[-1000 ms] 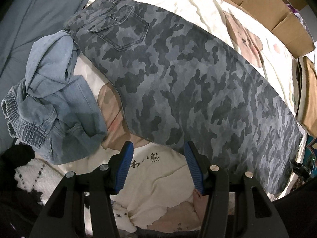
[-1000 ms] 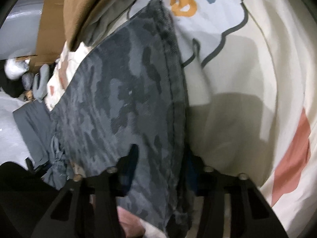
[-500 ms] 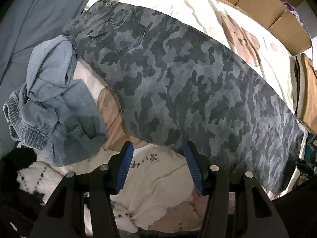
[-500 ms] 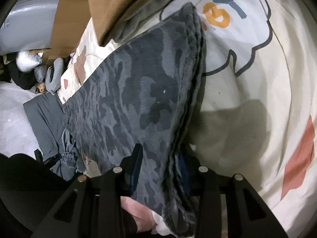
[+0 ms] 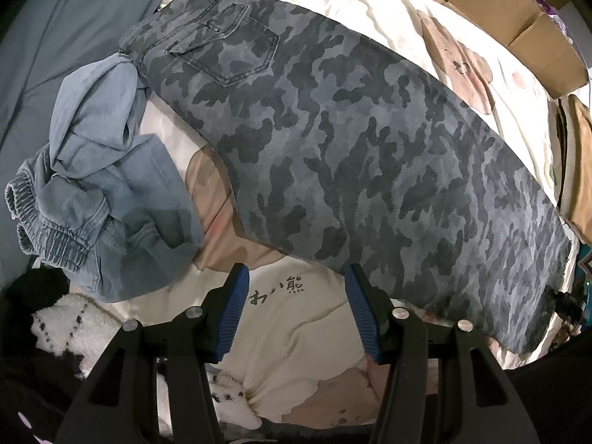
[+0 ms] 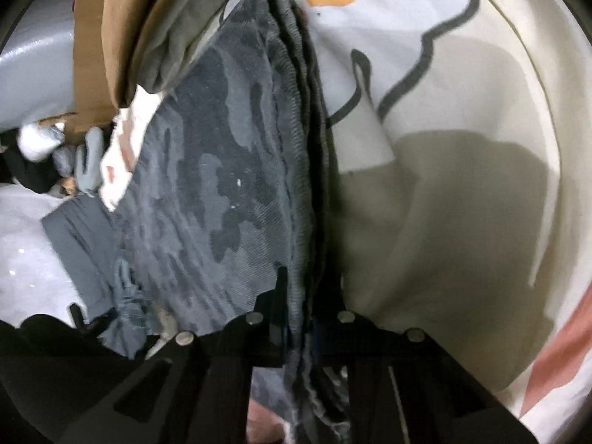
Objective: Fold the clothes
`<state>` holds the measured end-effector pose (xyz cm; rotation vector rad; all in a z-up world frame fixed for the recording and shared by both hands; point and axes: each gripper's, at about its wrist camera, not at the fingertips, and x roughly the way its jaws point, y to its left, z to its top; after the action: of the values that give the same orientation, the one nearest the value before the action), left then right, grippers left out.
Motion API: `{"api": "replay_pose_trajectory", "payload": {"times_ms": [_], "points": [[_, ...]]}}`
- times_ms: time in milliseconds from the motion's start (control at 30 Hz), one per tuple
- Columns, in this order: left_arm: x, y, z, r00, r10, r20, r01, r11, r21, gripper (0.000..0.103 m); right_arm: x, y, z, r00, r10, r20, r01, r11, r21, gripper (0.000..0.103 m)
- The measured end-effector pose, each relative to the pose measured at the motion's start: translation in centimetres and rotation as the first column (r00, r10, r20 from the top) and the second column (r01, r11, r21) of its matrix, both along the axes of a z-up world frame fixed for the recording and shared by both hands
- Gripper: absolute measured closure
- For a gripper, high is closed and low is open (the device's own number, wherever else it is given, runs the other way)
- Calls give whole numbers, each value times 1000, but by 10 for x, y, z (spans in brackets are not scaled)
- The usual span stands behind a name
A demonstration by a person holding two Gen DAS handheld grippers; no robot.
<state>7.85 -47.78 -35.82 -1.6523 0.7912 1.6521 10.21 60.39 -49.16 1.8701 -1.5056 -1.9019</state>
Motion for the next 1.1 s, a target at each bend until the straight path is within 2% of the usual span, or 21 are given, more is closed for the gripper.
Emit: {"api": "replay_pose_trajectory", "payload": {"times_ms": [100,200,333,467,533,567,600,800,867,1100], "points": [[0,0,-1,1000,2,2,-2,1000,0,48,0,0,6,1000,8,-30,-9,999,-34,95],[0,-1,-2,999,38,7,-38,999,-2,48,0,-1,5,1000,16,-24,-17,999,-43,93],[0,-3,-3,999,44,8,-44,999,-4,48,-2,-4,-4,1000,16,-3,-17,999,-46,79],[1,-2,-4,999,41,10,-41,999,-8,48,-1,-5,-9,1000,3,-3,-4,998,-62,77],[1,-2,-6,999,46,10,-46,999,-8,48,-1,-6,-9,1000,5,-9,-6,998,-60,78],[1,-2,-7,999,49,11,-49,999,-9,48,-2,-7,-8,1000,16,-8,-16,999,-47,89],[0,-2,-7,999,52,12,-52,999,-9,48,-2,-7,-8,1000,23,1,-23,999,-32,95],[2,-3,-12,999,46,15,-46,999,-9,48,-1,-7,0,999,37,-31,-38,998,-54,95],[3,-5,-14,999,51,14,-51,999,-18,48,-3,-8,-1,998,57,-12,-57,998,-16,92],[6,-9,-13,999,47,6,-47,998,-35,48,-6,-8,-10,997,79,-26,-79,997,-24,92]]}}
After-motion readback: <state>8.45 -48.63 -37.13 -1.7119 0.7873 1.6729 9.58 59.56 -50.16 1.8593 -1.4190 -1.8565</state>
